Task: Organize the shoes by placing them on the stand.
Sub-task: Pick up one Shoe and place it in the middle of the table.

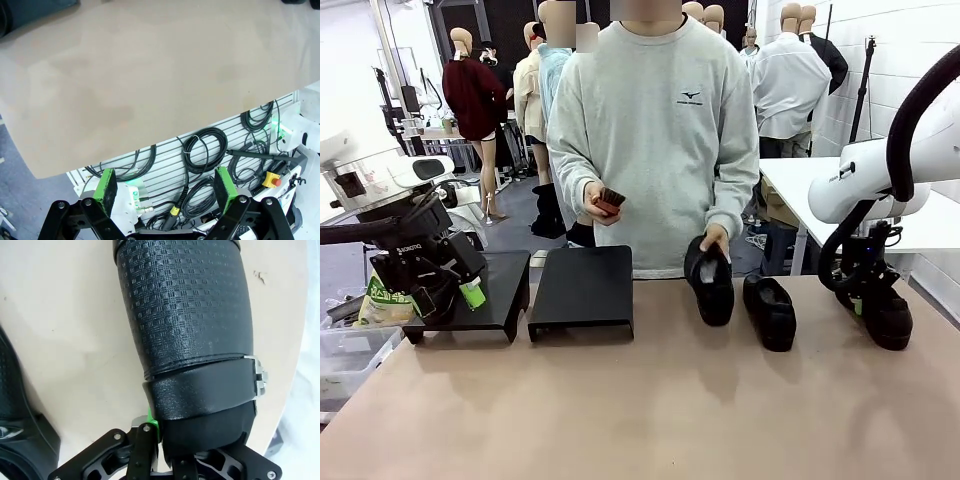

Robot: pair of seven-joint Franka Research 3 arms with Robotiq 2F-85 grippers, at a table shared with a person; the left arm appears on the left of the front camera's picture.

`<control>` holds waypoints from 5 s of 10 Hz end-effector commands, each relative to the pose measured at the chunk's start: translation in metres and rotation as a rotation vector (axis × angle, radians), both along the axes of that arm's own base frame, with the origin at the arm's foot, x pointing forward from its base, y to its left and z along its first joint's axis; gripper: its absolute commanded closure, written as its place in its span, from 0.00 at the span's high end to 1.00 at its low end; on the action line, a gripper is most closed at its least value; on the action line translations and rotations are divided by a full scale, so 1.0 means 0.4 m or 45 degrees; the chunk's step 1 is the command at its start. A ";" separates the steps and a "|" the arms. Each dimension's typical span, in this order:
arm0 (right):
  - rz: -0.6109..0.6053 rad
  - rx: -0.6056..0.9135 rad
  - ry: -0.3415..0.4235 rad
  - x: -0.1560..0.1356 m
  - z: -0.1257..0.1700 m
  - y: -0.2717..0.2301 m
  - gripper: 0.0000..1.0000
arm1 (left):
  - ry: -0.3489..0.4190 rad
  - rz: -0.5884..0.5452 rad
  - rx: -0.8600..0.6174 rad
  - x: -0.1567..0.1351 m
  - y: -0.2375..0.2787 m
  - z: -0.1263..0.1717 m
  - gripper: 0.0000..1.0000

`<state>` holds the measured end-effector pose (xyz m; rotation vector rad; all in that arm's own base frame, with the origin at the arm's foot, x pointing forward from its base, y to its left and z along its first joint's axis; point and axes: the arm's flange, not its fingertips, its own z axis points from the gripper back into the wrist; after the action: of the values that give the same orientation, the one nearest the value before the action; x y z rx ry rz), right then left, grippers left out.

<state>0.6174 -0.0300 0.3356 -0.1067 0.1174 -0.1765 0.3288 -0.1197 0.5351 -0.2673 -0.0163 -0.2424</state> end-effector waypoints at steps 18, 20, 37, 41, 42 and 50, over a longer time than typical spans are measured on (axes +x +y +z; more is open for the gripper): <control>-0.138 -0.045 0.022 -0.185 0.171 0.035 0.00 | -0.014 -0.023 -0.034 -0.003 0.005 -0.009 1.00; -0.144 0.158 -0.095 -0.319 0.213 0.042 0.00 | -0.014 -0.023 -0.034 -0.003 0.005 -0.009 1.00; -0.129 0.108 -0.366 -0.771 0.376 0.476 0.00 | -0.014 -0.023 -0.034 -0.003 0.005 -0.009 1.00; -0.208 0.020 -0.471 -0.892 0.423 0.694 0.00 | -0.014 -0.023 -0.034 -0.003 0.005 -0.009 1.00; -0.209 0.029 -0.425 -0.874 0.414 0.736 0.00 | -0.014 -0.023 -0.034 -0.003 0.005 -0.009 1.00; 0.074 0.018 -0.281 -0.754 0.279 0.977 0.00 | -0.014 -0.023 -0.034 -0.003 0.005 -0.009 1.00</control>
<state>0.3092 0.3486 0.4468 -0.0676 -0.0952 -0.1227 0.3280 -0.1201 0.5342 -0.2647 -0.0158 -0.2423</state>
